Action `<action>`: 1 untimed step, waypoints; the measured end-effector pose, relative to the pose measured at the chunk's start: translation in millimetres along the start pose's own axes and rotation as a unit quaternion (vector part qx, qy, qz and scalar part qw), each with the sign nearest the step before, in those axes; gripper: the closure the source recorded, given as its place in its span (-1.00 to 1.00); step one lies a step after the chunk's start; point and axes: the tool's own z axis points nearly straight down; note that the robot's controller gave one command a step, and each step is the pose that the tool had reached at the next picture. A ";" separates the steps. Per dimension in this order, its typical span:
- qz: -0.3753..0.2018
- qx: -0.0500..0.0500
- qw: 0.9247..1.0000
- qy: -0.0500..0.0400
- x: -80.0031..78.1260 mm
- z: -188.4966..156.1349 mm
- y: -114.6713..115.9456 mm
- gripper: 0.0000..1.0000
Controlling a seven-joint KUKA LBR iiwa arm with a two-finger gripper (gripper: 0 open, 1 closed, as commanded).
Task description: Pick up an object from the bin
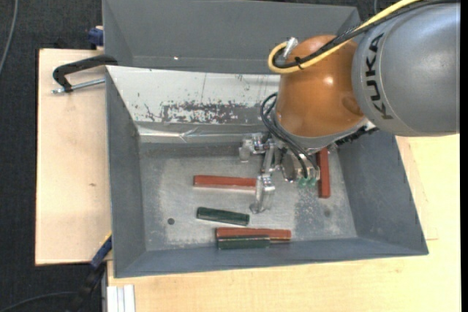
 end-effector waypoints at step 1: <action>0.036 -0.001 0.999 -0.004 -20.5 26.8 14.2 -1.00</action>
Offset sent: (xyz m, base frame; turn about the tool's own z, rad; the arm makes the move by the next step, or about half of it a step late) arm 0.0350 -0.0001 -0.0876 0.0977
